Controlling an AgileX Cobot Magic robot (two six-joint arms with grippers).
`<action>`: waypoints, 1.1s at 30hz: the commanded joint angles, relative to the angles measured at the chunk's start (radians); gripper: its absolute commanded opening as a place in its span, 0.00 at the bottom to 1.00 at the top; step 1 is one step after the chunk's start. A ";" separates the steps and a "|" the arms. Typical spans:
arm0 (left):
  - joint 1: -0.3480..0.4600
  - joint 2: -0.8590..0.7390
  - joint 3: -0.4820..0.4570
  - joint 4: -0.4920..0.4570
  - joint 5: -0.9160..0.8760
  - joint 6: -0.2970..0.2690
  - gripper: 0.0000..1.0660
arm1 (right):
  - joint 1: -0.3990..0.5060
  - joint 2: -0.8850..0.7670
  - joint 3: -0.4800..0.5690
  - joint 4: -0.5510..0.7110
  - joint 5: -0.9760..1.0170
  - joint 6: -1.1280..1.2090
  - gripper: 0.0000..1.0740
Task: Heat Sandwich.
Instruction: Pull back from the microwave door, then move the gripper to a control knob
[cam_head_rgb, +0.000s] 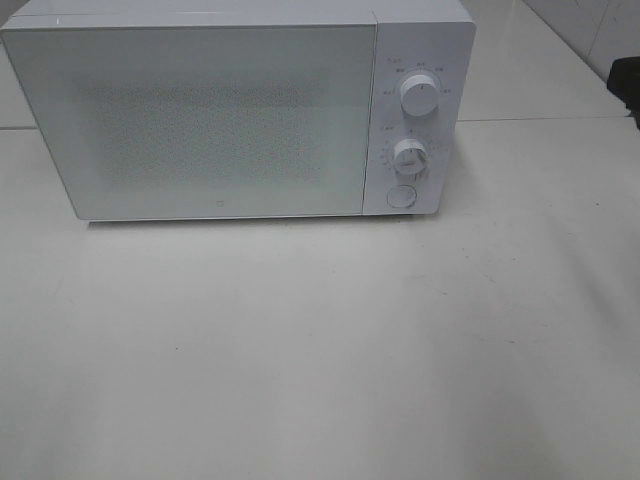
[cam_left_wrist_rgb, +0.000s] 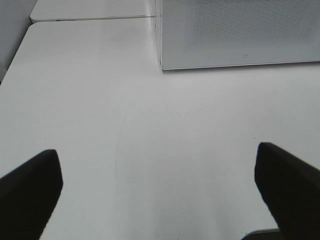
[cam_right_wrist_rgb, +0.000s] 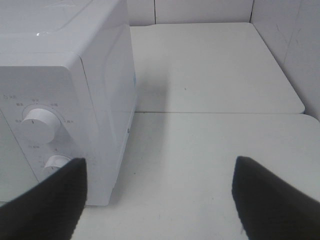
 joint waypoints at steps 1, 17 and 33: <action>0.002 -0.027 0.003 -0.004 -0.005 0.000 0.95 | -0.006 0.036 0.028 0.002 -0.127 0.001 0.71; 0.002 -0.027 0.003 -0.004 -0.005 0.000 0.95 | 0.151 0.309 0.196 0.315 -0.649 -0.200 0.71; 0.002 -0.027 0.003 -0.004 -0.005 0.000 0.95 | 0.452 0.565 0.194 0.635 -0.973 -0.301 0.71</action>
